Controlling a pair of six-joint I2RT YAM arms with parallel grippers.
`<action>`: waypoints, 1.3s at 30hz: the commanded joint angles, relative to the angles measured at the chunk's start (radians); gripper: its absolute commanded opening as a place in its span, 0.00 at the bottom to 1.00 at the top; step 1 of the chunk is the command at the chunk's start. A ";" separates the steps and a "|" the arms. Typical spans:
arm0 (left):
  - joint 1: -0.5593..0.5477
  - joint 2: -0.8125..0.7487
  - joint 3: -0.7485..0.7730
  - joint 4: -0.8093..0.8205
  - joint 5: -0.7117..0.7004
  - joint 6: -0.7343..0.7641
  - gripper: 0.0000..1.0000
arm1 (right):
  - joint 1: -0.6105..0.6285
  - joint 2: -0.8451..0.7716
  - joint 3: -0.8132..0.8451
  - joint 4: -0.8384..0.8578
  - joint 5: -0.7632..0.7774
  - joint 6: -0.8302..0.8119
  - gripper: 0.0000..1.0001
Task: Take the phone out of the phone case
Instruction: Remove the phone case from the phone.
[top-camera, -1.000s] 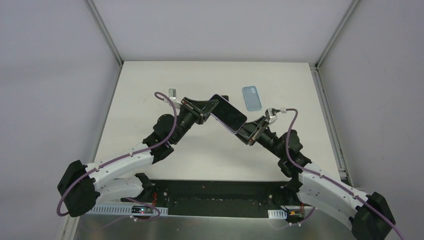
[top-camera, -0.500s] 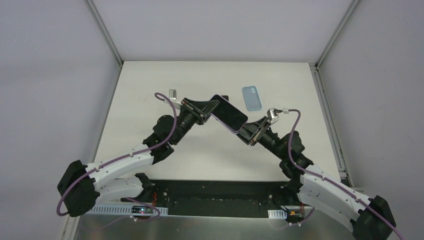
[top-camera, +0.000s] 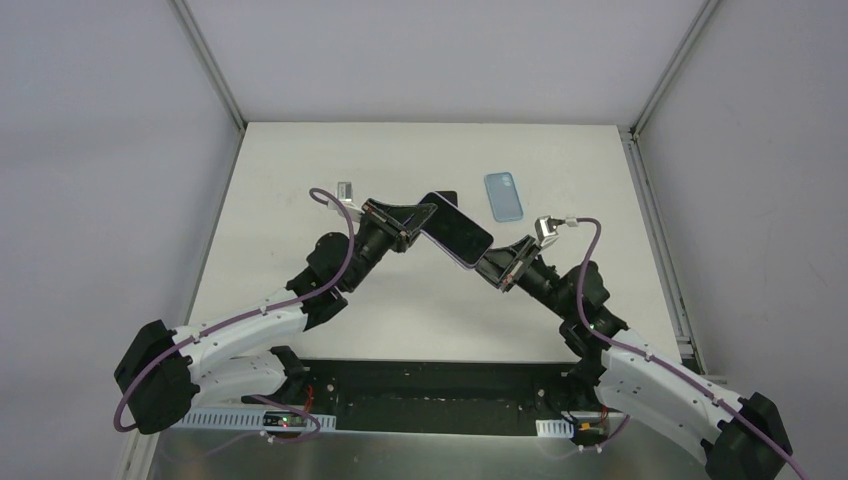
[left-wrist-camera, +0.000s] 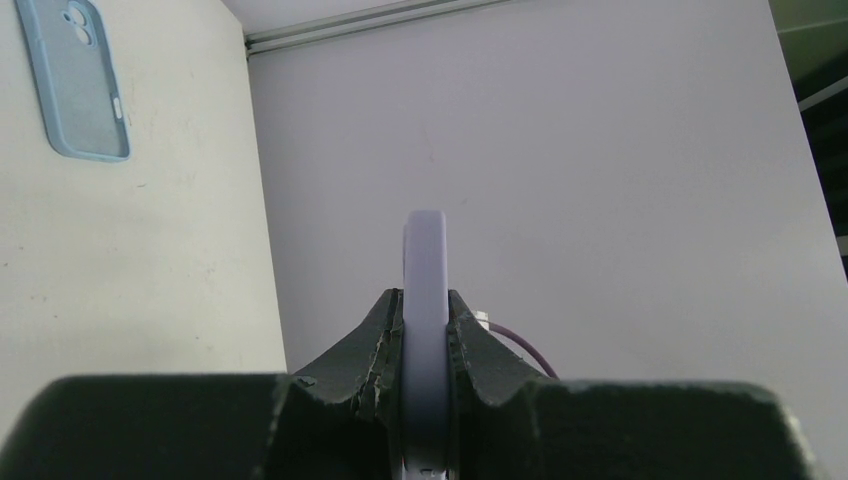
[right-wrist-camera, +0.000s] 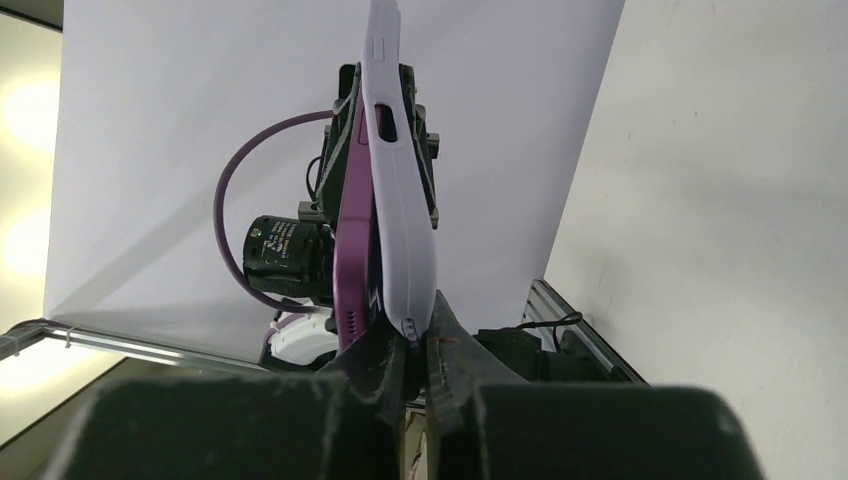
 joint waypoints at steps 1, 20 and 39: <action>-0.013 -0.021 -0.010 0.025 0.020 0.029 0.11 | -0.006 -0.032 0.069 0.090 -0.011 -0.026 0.00; -0.013 -0.092 -0.032 0.020 0.028 0.202 0.51 | -0.011 -0.063 0.066 0.075 -0.046 -0.012 0.00; -0.011 -0.396 -0.111 -0.317 -0.234 0.515 0.78 | -0.036 -0.238 0.056 -0.151 -0.073 -0.107 0.00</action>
